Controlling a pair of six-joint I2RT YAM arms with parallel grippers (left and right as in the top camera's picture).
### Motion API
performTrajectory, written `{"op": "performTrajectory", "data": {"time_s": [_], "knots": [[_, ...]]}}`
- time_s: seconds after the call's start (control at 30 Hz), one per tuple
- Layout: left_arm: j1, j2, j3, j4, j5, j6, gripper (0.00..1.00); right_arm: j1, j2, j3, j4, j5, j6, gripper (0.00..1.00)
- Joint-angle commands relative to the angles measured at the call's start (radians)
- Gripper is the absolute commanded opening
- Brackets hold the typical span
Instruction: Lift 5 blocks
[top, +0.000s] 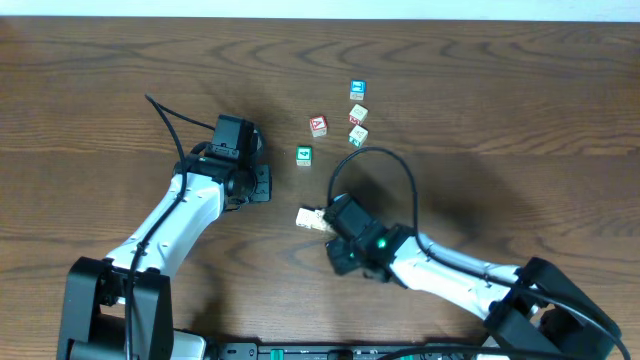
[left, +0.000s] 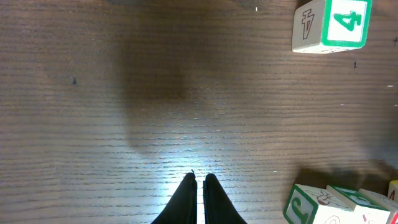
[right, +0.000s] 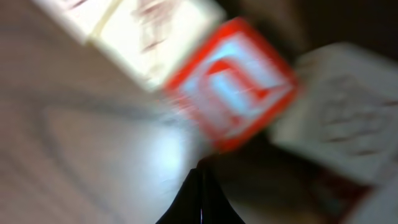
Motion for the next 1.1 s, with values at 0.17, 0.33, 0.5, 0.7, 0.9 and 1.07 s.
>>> {"op": "performTrajectory", "data": {"time_s": [0.17,0.33,0.5,0.7,0.9,1.07], "knots": [[0.0,0.005,0.01,-0.002,-0.009,-0.013,0.07,0.03,0.02,-0.019,0.011,0.046,-0.014,0.01],[0.0,0.005,0.01,-0.002,-0.009,-0.013,0.07,-0.005,0.02,-0.019,0.063,0.048,-0.016,0.01],[0.0,0.005,0.01,-0.002,-0.009,-0.013,0.07,-0.021,0.02,-0.019,0.102,0.044,-0.023,0.01],[0.0,0.005,0.01,-0.002,-0.009,-0.013,0.07,-0.024,0.02,-0.019,0.109,0.044,-0.031,0.01],[0.0,0.005,0.01,-0.003,-0.009,-0.013,0.07,-0.032,0.02,-0.019,0.108,0.057,-0.033,0.01],[0.0,0.005,0.01,-0.003,-0.009,-0.013,0.07,-0.05,0.02,-0.019,0.108,0.056,-0.033,0.01]]}}
